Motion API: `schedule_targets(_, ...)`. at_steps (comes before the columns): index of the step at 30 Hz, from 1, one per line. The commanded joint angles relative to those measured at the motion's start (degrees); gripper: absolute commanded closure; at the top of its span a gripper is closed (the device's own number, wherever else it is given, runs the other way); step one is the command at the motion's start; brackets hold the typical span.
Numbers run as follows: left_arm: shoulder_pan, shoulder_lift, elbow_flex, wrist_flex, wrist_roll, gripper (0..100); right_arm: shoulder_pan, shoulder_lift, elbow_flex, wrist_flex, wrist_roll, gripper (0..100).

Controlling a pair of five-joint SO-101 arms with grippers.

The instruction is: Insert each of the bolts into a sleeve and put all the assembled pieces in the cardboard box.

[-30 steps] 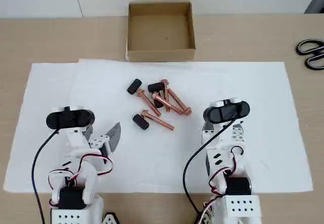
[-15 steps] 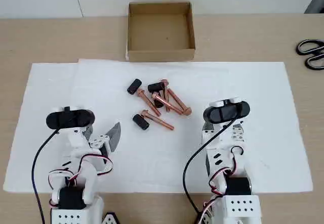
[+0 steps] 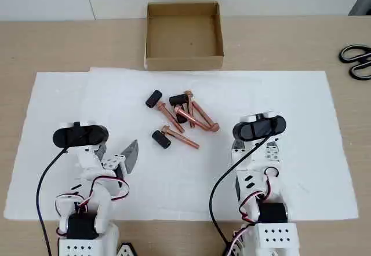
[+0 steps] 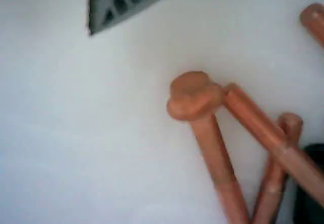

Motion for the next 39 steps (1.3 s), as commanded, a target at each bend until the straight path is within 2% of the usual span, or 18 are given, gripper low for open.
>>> schedule_targets(1,0.5,-0.6,-0.2,-1.3,0.4,72,0.2,-0.7,0.4,0.2,0.1,79.6)
schedule_targets(11,0.4,-0.5,0.1,-3.9,0.4,72,0.2,-0.7,0.4,0.2,0.0,79.6)
schedule_targets(14,-0.1,-0.5,0.0,-3.9,0.3,72,-0.2,-0.7,0.2,-2.7,0.0,79.6)
schedule_targets(17,-4.3,-0.4,-1.0,-3.8,0.5,72,0.0,-0.7,-2.0,-2.2,0.4,79.6)
schedule_targets(23,-12.3,-0.4,-5.3,2.4,0.3,72,0.3,0.0,-20.9,12.1,5.5,79.6)
schedule_targets(29,-13.4,-0.4,-7.9,4.0,-0.6,72,0.3,3.8,-34.4,18.0,13.8,79.6)
schedule_targets(35,-13.5,-0.3,-12.1,6.1,-4.7,72,0.5,22.5,-50.8,25.1,14.0,79.6)
schedule_targets(39,-15.8,-0.3,-15.8,6.2,-5.4,72,0.2,38.3,-67.3,35.5,13.9,79.6)
